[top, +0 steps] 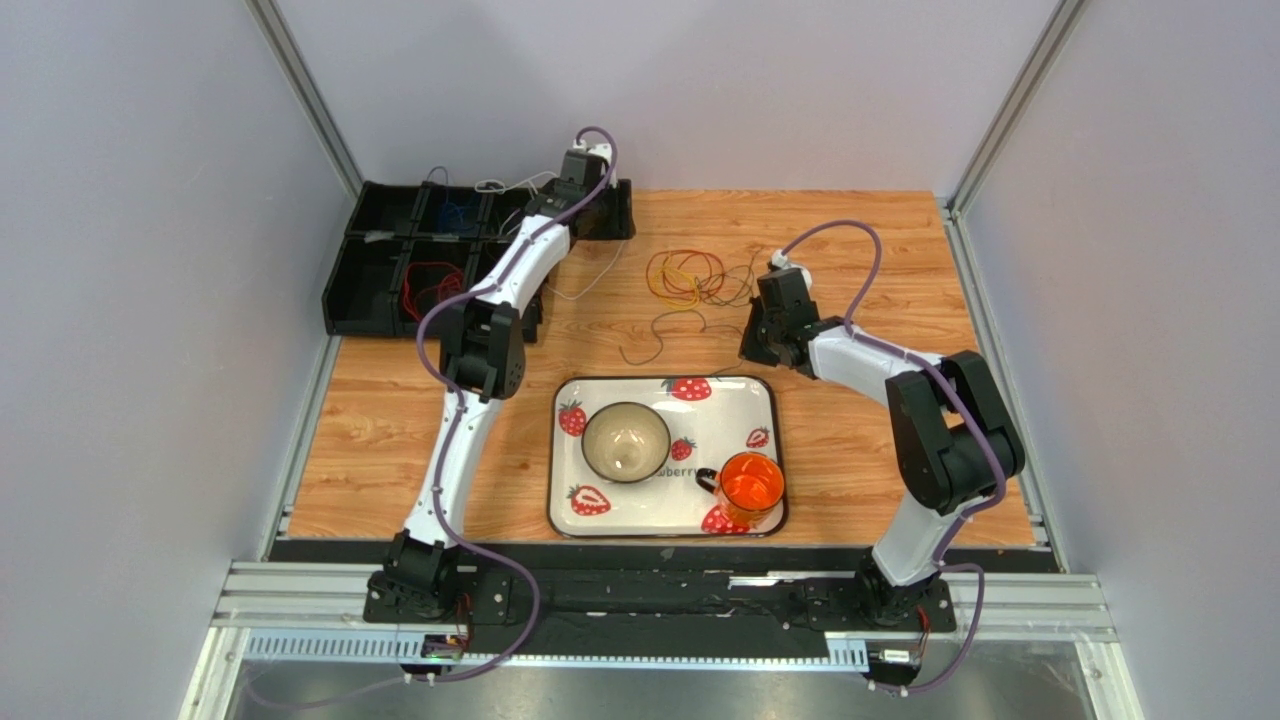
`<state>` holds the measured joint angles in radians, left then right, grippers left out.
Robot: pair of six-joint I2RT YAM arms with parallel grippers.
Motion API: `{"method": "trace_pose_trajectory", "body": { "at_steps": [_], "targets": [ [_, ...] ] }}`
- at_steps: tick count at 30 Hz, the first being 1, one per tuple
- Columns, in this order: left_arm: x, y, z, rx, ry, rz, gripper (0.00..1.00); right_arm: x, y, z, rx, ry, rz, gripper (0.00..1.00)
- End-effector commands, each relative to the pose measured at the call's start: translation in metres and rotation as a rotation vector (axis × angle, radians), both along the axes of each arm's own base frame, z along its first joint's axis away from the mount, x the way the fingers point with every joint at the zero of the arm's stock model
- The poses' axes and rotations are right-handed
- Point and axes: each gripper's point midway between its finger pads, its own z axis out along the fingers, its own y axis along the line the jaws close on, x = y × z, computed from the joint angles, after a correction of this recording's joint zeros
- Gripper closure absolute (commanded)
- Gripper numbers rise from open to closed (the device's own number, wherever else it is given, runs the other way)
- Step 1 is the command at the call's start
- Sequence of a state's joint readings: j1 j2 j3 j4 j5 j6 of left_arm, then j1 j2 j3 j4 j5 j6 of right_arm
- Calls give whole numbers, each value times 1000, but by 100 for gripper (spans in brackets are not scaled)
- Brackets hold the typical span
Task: Untangle the cables
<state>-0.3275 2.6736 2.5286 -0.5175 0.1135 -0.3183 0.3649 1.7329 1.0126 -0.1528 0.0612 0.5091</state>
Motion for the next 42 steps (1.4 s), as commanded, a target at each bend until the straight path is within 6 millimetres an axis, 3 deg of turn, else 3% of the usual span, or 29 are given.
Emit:
{"method": "trace_pose_trajectory", "body": {
  "at_steps": [1, 7, 13, 16, 20, 27, 32, 37, 42],
  "targets": [
    [2, -5, 14, -47, -1, 33, 39, 15, 5, 15, 30, -49, -12, 100],
    [-11, 7, -5, 1, 93, 89, 32, 15, 6, 15, 30, -44, -10, 100],
    [-32, 22, -33, -11, 242, 98, 32, 15, 6, 15, 29, -44, -9, 100],
    [-39, 14, -44, -88, 298, 51, 38, 15, 6, 15, 32, -43, -8, 100],
    [-32, 1, -39, -143, 269, 37, 38, 15, 6, 15, 35, -45, -10, 100],
    [-19, -9, -38, -220, 253, 75, 60, 15, 5, 17, 34, -52, -13, 100],
    [-17, -16, -36, -241, 244, 62, 65, 14, 5, 17, 37, -51, -17, 100],
    [-16, -15, -36, -239, 244, 71, 99, 13, 5, 17, 37, -51, -15, 100],
    [-18, -16, -34, -243, 246, 65, 100, 14, 5, 17, 35, -52, -15, 100]
  ]
}}
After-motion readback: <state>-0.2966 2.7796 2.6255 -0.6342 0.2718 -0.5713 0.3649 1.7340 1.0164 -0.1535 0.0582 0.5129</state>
